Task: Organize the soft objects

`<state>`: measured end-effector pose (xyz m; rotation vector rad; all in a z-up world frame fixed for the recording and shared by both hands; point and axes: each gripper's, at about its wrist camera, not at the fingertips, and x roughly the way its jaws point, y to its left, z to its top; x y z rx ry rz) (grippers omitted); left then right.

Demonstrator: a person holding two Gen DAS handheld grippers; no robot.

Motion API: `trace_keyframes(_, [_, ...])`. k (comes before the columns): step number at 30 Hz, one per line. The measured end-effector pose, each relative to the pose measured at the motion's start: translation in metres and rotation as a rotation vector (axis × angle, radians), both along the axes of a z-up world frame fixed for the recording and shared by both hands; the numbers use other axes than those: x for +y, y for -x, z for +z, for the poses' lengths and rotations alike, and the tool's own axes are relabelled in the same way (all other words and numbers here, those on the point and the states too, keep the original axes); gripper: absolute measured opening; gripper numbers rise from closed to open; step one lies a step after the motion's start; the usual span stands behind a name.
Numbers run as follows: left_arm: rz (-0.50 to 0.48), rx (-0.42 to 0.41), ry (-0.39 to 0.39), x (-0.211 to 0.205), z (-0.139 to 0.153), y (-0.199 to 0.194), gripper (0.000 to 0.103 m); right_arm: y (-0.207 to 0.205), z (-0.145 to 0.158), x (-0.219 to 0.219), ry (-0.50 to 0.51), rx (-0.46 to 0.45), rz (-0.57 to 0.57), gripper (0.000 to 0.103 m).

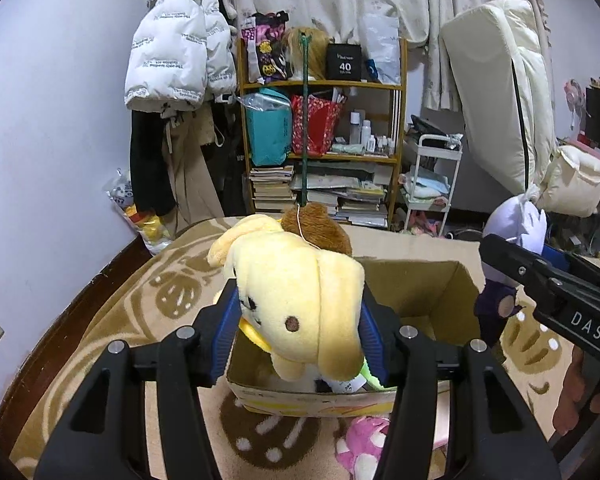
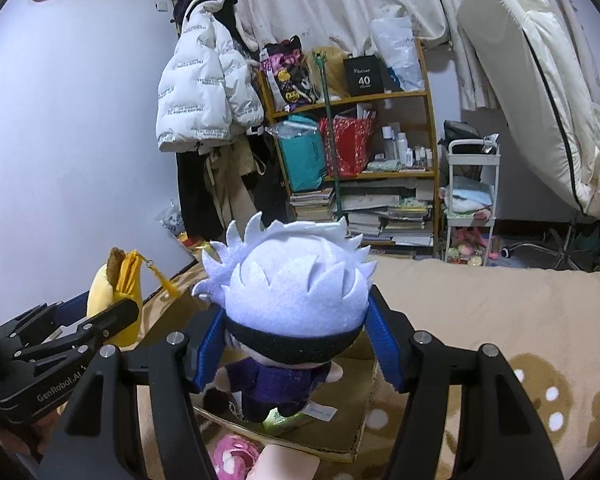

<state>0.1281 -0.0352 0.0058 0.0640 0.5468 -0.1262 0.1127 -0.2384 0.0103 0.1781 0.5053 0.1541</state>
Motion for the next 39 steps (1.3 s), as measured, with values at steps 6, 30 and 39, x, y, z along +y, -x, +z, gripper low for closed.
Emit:
trace_keyframes(6, [-0.022,0.053,0.0,-0.006,-0.015,-0.01,0.055,-0.006,-0.013,-0.001,0.003,0.032,0.018,0.068])
trace_keyframes(30, [0.001,0.095,-0.065,-0.012,-0.026,-0.008,0.081,-0.013,-0.033,-0.005,-0.036,0.098,0.063,0.084])
trace_keyframes(39, [0.035,0.102,-0.064,-0.001,-0.02,0.012,0.098,0.002,-0.026,-0.014,-0.058,0.115,0.037,0.101])
